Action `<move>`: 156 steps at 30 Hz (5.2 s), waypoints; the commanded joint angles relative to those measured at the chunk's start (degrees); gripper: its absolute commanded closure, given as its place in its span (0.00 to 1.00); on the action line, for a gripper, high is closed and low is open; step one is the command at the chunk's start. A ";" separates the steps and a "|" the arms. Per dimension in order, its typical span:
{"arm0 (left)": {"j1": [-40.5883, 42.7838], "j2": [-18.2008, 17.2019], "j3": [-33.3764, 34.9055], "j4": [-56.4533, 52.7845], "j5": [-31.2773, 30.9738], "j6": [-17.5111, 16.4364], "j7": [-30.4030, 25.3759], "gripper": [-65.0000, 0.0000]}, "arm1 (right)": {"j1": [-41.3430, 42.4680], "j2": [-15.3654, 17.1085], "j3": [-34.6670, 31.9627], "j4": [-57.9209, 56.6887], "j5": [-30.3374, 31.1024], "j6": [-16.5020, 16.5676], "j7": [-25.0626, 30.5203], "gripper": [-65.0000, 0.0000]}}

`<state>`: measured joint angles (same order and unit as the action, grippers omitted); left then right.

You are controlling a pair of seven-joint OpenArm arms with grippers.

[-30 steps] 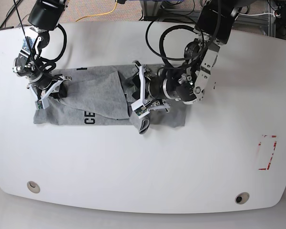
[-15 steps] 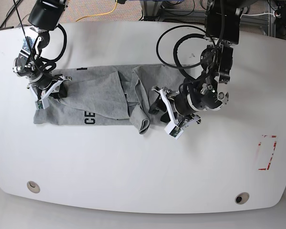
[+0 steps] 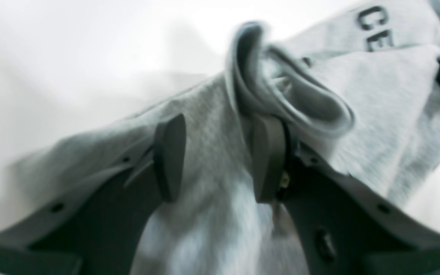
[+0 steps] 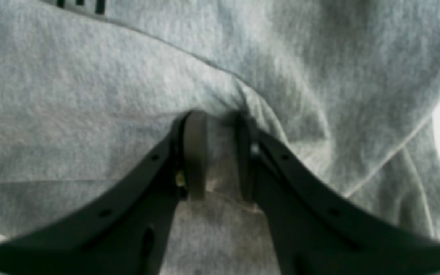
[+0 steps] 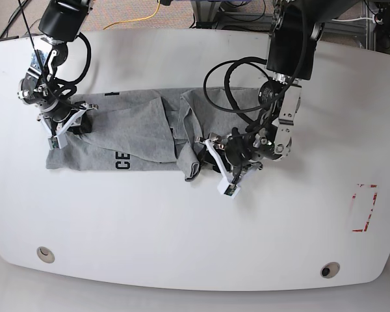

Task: Layout the t-shirt on the table in an organized manner, then fold the t-shirt properly
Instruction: 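Release the folded end and raise the left gripper, then grasp both ends of the folded shirt with both grippers, then fold both held ends toward the middle, bringing grippers together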

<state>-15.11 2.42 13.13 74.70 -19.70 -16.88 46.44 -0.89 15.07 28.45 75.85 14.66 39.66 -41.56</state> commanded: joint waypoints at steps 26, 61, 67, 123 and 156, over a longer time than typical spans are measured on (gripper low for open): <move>3.11 0.53 8.72 10.80 -1.26 -0.57 -2.87 0.60 | -0.48 -0.08 -0.45 -0.47 -2.74 0.34 -5.08 0.80; 13.49 -12.13 -2.27 9.83 -0.82 -0.48 -3.14 0.92 | -1.97 0.45 2.63 13.07 10.27 0.34 -10.44 0.49; 13.49 -12.48 -2.27 8.95 -0.82 -0.57 -3.14 0.92 | 1.28 0.09 9.31 22.65 15.28 0.34 -21.16 0.13; 12.70 -15.91 -1.74 9.04 -0.82 -4.87 -3.05 0.92 | 7.17 -3.07 11.77 -2.14 15.81 0.34 -22.48 0.48; 4.08 -1.93 15.31 -2.83 -0.74 -1.09 -3.14 0.92 | 1.37 -5.62 -3.44 37.95 16.25 0.34 -34.88 1.00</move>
<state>-10.87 -0.99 26.48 72.66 -21.04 -17.98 40.88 -0.21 9.34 26.06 112.38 30.24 40.01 -77.54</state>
